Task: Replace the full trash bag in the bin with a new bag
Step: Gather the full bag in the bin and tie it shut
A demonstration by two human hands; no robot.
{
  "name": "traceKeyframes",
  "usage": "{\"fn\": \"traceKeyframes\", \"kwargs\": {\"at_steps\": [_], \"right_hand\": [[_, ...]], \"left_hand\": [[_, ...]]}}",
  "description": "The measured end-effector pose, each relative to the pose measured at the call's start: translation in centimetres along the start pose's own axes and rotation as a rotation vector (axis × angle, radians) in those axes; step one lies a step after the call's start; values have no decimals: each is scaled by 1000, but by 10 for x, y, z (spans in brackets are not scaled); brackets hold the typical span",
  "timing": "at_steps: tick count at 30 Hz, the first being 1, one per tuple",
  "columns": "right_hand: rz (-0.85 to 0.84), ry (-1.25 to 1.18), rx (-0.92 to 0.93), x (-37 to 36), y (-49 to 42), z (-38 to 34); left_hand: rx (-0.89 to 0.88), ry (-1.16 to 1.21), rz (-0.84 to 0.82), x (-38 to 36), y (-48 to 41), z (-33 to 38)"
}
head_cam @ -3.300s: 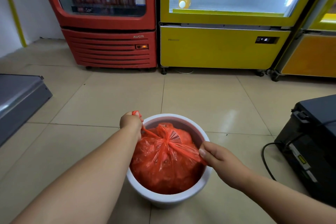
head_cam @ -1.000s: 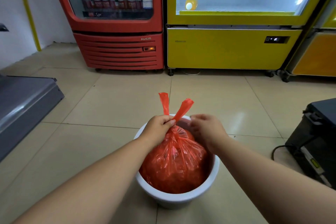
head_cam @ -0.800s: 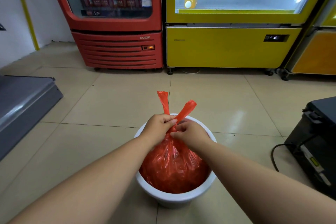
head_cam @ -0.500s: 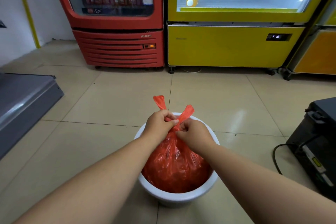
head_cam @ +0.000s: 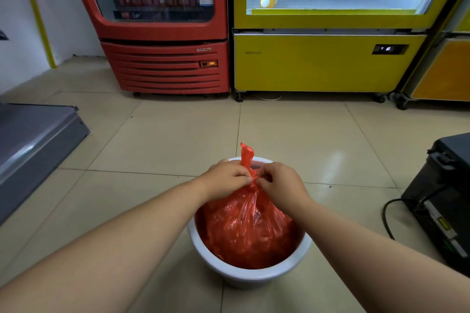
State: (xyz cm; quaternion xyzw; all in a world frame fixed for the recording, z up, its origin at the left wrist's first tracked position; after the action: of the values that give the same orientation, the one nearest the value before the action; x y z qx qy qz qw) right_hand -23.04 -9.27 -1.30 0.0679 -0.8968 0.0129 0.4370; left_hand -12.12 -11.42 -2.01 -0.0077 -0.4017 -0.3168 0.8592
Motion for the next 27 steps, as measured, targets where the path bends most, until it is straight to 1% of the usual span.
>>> {"fn": "traceKeyframes", "kwargs": {"at_steps": [2,4,8,10,15,18,21,24,27], "right_hand": [[67,-24,-6,4,4,1],[106,6,25,5,9,-1],[88,79,140,0,19,-10],[90,115,162,-2,20,-13],[95,95,64,-3,15,-9],[93,78,30,-4,15,-6],[66,103,45,-6,16,-7],[6,184,64,-13,17,-8],[-63,244,51,-17,24,-2]], "left_hand": [[113,339,-49,-6,3,-5],[182,517,-48,-10,6,-9],[207,650,-18,-12,8,-7],[211,657,-19,-12,8,-6],[173,586,-46,-8,8,-7],[125,399,-59,1,9,-11],[93,287,12,11,7,-17],[80,54,94,18,4,-16],[98,-189,138,22,2,-17]]}}
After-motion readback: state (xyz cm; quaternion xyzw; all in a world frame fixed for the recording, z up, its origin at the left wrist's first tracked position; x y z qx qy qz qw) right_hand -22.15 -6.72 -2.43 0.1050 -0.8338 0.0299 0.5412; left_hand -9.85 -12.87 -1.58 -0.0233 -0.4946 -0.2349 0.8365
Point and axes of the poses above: each hand's wrist, its own y-axis away from the middle knuckle, its own x-axis out of the back of the hand, z = x × y, the point moved 8 cm from there along -y, towards the middle knuckle, and after that the axes turned 8 degrees about -z, right-handed, at the moved point
